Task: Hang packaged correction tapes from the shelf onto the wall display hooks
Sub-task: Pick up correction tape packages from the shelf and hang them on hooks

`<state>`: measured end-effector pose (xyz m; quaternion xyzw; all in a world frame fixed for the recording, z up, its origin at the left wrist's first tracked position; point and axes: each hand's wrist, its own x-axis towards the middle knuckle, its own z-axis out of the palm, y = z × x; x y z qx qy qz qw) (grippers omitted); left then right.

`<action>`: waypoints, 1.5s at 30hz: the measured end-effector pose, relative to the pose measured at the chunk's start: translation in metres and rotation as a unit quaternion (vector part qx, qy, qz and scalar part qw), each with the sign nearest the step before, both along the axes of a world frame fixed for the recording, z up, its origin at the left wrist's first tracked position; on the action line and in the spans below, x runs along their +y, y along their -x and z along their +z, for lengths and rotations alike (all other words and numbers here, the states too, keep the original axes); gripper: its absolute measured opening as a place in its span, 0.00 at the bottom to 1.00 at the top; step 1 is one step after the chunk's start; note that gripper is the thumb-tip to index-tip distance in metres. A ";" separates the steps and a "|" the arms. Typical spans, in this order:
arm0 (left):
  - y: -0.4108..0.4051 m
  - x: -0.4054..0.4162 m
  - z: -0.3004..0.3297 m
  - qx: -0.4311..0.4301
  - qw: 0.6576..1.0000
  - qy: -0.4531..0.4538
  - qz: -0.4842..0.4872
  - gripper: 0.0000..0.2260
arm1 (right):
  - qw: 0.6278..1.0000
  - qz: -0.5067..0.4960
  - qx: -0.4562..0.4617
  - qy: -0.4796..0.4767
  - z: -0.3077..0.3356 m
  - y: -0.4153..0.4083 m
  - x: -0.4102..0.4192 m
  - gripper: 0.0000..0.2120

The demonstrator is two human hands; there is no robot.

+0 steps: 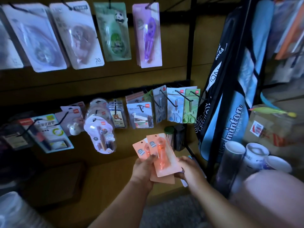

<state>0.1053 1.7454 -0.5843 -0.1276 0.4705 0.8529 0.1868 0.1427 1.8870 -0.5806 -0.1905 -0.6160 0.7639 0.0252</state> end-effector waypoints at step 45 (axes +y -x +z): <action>-0.017 0.018 0.176 0.175 0.983 -0.017 -0.053 0.20 | 0.972 -0.116 0.185 -0.082 0.183 0.026 0.017 0.09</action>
